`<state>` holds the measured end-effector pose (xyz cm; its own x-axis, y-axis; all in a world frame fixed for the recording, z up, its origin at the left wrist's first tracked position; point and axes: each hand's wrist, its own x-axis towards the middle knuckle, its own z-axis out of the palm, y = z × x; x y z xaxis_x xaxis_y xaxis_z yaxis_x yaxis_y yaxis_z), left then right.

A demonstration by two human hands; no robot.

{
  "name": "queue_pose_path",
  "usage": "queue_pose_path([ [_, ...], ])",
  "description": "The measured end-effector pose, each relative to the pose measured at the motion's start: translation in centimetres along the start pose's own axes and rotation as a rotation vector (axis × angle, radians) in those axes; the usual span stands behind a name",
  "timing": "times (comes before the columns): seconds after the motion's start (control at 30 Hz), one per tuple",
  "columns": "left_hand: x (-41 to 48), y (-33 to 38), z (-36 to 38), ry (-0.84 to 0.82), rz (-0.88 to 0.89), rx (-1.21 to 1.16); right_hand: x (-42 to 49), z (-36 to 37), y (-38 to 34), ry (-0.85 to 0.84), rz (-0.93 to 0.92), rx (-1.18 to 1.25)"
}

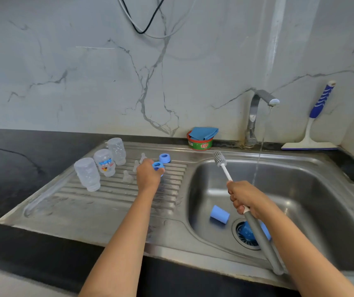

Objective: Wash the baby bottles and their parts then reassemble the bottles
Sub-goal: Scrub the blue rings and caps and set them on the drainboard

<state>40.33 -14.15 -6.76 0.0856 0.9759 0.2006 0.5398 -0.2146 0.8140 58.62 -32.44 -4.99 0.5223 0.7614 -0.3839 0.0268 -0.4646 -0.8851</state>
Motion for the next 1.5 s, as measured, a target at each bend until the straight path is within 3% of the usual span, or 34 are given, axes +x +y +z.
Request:
queue_pose_path([
  [0.37,0.1,-1.8,-0.3,-0.021,-0.053,0.027,0.8,0.2,0.4,0.013,0.062,0.081],
  [0.5,-0.3,-1.0,0.6,0.073,0.057,0.198,0.8,-0.6,0.6,0.028,0.073,0.082],
  [0.63,-1.4,2.3,2.9,0.093,0.210,0.208,0.9,-2.1,0.5,0.044,0.100,0.050],
  [0.73,-2.8,4.6,6.0,-0.032,0.351,0.186,1.1,-3.4,0.8,0.061,0.129,0.044],
  [0.87,-4.6,5.9,11.7,-0.380,0.365,0.288,1.4,-4.9,2.2,0.103,0.142,0.081],
  [0.97,-5.7,5.0,15.3,-0.661,0.357,0.448,1.8,-5.4,3.5,0.091,0.154,0.166],
  [1.07,-6.6,3.4,17.7,-0.806,0.424,0.725,2.0,-5.9,4.2,0.055,0.182,0.228],
  [1.23,-6.8,2.2,20.3,-0.947,0.407,0.953,2.6,-6.8,4.4,0.021,0.218,0.334],
  [1.37,-7.3,1.9,20.7,-0.927,0.474,1.018,2.6,-6.8,4.1,0.021,0.214,0.345],
  [1.43,-7.2,1.8,20.7,-0.853,0.472,0.964,2.5,-7.1,4.0,0.033,0.210,0.364],
  [1.5,-6.6,2.4,21.0,-0.757,0.322,0.706,2.4,-7.4,3.9,0.060,0.206,0.387],
])
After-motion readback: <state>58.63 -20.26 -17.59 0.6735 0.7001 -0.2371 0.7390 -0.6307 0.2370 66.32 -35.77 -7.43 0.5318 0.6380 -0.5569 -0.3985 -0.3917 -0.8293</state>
